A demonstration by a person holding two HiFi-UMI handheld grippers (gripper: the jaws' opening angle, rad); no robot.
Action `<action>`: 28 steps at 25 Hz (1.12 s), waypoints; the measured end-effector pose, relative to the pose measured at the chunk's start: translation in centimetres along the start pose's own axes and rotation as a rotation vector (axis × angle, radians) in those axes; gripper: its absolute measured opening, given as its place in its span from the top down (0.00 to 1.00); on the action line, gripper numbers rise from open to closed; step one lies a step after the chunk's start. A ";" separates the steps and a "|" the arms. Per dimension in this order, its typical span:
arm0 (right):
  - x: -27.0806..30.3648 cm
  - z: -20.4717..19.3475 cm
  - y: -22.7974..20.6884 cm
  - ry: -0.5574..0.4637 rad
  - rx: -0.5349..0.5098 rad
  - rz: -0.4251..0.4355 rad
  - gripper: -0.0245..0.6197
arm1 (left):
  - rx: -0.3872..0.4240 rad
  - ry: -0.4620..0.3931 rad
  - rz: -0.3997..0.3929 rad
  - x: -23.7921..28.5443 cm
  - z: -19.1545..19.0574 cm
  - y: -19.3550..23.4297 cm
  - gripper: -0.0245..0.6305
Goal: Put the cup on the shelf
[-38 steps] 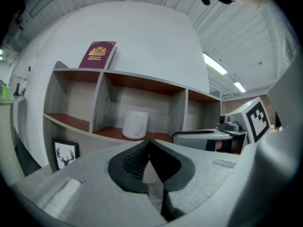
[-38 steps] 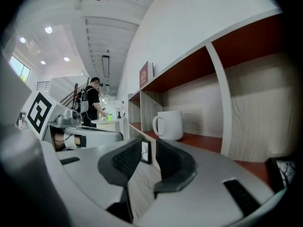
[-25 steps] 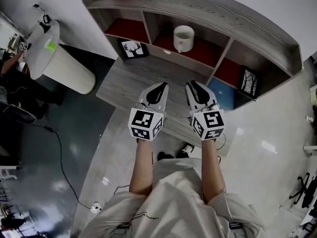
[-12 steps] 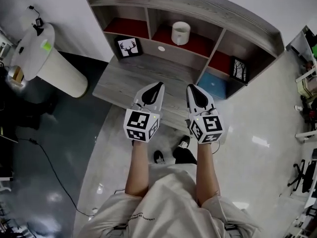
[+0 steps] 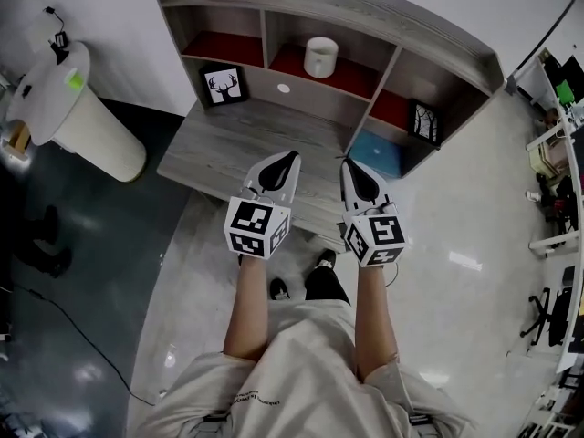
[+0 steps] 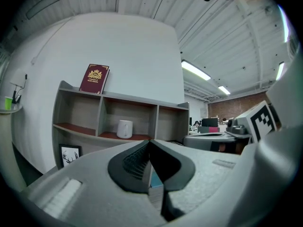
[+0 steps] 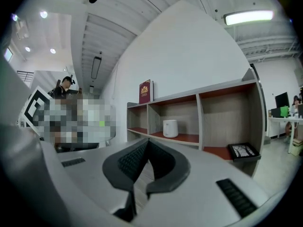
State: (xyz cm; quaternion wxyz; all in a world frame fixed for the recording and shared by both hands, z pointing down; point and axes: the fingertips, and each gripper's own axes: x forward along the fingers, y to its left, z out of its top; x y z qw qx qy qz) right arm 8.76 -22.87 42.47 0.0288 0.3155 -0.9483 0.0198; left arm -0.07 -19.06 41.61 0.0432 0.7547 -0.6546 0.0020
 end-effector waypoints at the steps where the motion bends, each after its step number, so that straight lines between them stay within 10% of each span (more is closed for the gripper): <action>1: -0.1 0.0 0.0 0.001 0.000 -0.002 0.94 | -0.001 -0.001 -0.003 -0.1 0.0 0.0 0.95; 28: 0.2 0.3 0.9 -0.003 -0.002 -0.019 0.94 | 0.015 0.000 -0.023 -0.7 0.1 0.5 0.95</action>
